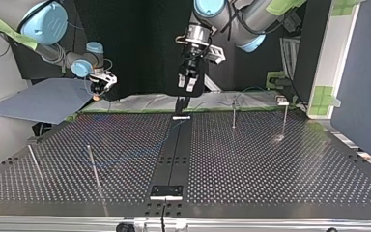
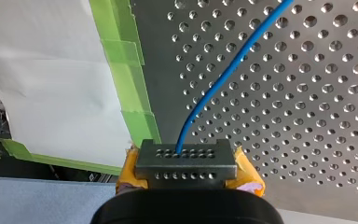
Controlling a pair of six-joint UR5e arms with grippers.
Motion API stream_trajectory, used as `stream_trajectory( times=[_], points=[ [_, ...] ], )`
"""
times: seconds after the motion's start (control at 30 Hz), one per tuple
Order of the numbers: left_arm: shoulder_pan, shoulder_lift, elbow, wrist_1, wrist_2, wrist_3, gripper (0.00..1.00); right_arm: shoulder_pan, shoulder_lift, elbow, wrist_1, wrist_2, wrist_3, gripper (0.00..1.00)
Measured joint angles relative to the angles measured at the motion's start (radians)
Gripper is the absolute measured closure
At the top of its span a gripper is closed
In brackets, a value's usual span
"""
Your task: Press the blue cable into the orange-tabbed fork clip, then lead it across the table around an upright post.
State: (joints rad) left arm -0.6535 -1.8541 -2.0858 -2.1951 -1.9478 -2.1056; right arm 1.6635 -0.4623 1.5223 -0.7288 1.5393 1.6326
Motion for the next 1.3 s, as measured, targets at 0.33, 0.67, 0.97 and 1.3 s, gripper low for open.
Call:
stream_trajectory(
  times=[0.33,0.67,0.97,1.3],
  points=[
    [0.017,0.0,-0.093,0.014,0.018,0.004,0.0,0.0,0.0,-0.001,0.0,-0.019,0.005,1.0],
    [0.033,0.0,-0.193,-0.007,0.082,-0.003,0.0,0.0,0.0,-0.001,0.002,-0.07,0.006,1.0],
    [0.038,0.0,-0.26,-0.003,0.113,0.006,0.0,0.001,0.0,0.0,0.007,-0.074,0.006,1.0],
    [0.038,0.001,-0.265,-0.002,0.114,0.007,0.0,0.002,0.0,0.0,0.008,-0.074,0.006,1.0]
  ],
)
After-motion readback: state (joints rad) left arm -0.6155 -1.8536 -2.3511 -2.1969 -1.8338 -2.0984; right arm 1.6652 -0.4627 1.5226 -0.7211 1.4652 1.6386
